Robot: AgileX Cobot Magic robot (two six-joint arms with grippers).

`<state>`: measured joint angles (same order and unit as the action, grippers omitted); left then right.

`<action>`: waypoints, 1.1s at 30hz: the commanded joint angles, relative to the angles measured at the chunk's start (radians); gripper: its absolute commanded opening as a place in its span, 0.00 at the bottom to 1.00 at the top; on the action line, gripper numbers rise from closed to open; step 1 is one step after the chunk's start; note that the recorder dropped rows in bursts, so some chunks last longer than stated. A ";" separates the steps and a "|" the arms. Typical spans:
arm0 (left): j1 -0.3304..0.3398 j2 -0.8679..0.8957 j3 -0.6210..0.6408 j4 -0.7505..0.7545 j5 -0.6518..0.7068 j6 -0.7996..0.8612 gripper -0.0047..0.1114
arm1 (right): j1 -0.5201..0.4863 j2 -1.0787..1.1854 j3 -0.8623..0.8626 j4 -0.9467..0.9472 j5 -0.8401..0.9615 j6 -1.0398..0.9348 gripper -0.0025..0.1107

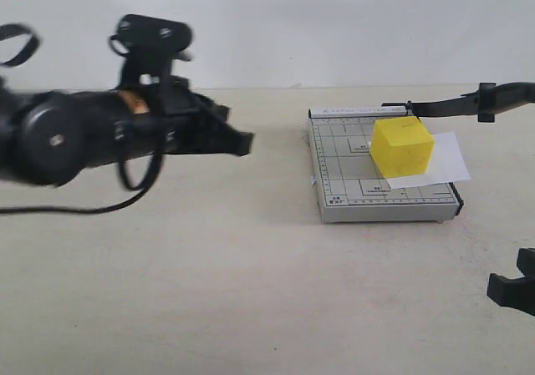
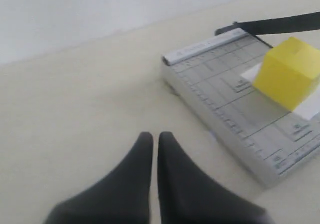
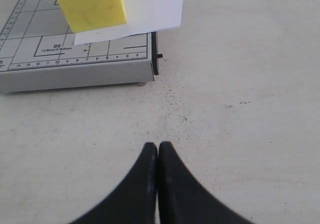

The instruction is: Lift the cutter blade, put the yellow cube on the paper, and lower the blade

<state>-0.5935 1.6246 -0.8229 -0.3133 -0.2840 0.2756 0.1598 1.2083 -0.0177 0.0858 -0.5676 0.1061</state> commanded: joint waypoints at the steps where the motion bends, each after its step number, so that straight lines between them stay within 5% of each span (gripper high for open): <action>1: 0.142 -0.236 0.220 -0.001 -0.127 0.145 0.08 | 0.002 -0.001 0.005 -0.008 -0.017 -0.010 0.02; 9: 0.409 -0.705 0.355 -0.013 -0.001 0.150 0.08 | 0.002 -0.001 0.005 -0.008 -0.010 -0.010 0.02; 18: 0.567 -1.233 0.364 -0.011 0.318 0.145 0.08 | 0.002 -0.001 0.005 -0.008 0.016 -0.010 0.02; 26: 0.624 -1.426 0.410 0.182 0.877 0.074 0.08 | 0.002 -0.001 0.005 -0.008 0.019 -0.010 0.02; 29: 0.624 -1.431 0.461 0.198 0.867 -0.161 0.08 | 0.002 -0.001 0.005 -0.008 0.019 -0.010 0.02; 33: 0.624 -1.431 0.550 0.307 0.699 -0.252 0.08 | 0.002 -0.001 0.005 -0.008 0.019 -0.007 0.02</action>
<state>0.0279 0.1992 -0.3261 -0.0922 0.5219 0.1046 0.1598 1.2083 -0.0177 0.0858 -0.5484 0.1061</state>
